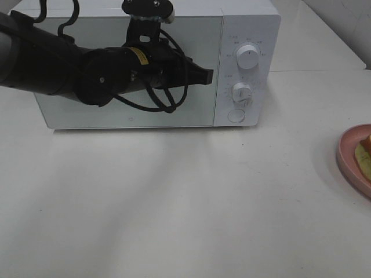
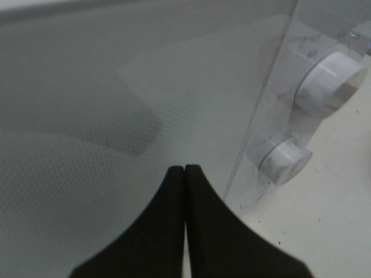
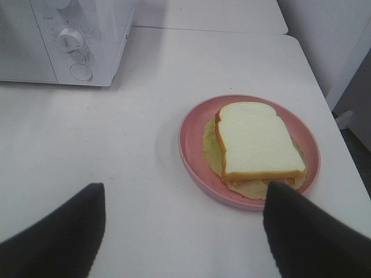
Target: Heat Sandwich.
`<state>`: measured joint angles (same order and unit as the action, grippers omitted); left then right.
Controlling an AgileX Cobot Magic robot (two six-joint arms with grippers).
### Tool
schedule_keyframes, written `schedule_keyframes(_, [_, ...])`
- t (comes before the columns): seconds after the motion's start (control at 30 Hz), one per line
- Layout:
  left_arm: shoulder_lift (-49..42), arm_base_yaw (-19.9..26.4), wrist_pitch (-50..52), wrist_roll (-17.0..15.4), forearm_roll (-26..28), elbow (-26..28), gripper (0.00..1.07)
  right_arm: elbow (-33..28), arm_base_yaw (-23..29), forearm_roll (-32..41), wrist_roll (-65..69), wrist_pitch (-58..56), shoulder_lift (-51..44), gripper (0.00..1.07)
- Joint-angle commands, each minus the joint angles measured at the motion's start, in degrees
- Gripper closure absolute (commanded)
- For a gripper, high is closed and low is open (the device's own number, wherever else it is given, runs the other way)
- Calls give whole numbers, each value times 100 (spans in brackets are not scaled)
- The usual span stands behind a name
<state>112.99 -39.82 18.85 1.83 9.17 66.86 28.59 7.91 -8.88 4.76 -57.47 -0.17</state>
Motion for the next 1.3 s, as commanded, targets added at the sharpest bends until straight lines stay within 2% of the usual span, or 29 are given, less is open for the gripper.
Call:
schedule_keyframes(0.03, [-286, -34, -275, -23, 74, -206, 107, -11, -46, 11, -69, 40, -155, 34])
schedule_keyframes(0.1, [-384, -52, -676, -29, 74, -241, 107, -11, -46, 11, -69, 40, -155, 34])
schedule_keyframes(0.13, [-458, -52, -1243, -29, 74, -241, 107, -11, -46, 11, -63, 40, -155, 34])
schedule_keyframes(0.2, [-504, -52, -1513, -29, 74, -241, 107, -11, -46, 11, -57, 40, -155, 34])
schedule_keyframes(0.23, [-533, -52, -1730, -29, 74, -241, 103, -11, -46, 11, -57, 40, -155, 34])
schedule_keyframes(0.27, [-613, -52, -2189, -29, 74, -241, 87, -11, -46, 11, -57, 40, -155, 34])
schedule_keyframes(0.3, [-613, -52, -2189, -29, 74, -241, 87, -11, -46, 11, -57, 40, -155, 34])
schedule_keyframes(0.4, [-716, -52, -2911, -34, 97, -241, 42, -11, -46, 11, -57, 40, -155, 34])
schedule_keyframes(0.43, [-745, -52, -3289, -57, 143, -241, 9, -11, -46, 11, -57, 40, -155, 34])
schedule_keyframes(0.5, [-762, -52, -3501, -57, 149, -241, 5, -11, -46, 11, -57, 40, -155, 34])
schedule_keyframes(0.73, [-917, -52, -5082, -40, 74, -241, 8, -11, -46, 11, -57, 40, -155, 34])
schedule_keyframes(0.97, [-1049, 17, -5873, -69, 115, -241, 8, -11, -46, 11, -57, 40, -155, 34])
schedule_keyframes(1.13, [-1157, 384, -6463, -29, 441, -241, 8, -11, -46, 11, -52, 40, -155, 34])
schedule_keyframes(1.17, [-1192, 625, -6698, 69, 533, -241, 8, -11, -46, 11, -46, 40, -155, 34])
schedule_keyframes(1.23, [-1215, 756, -6824, 132, 590, -241, 8, -11, -46, 11, -46, 40, -155, 34])
schedule_keyframes(1.3, [-1255, 1123, -7128, 338, 699, -241, 8, -11, -46, 11, -46, 40, -155, 34])
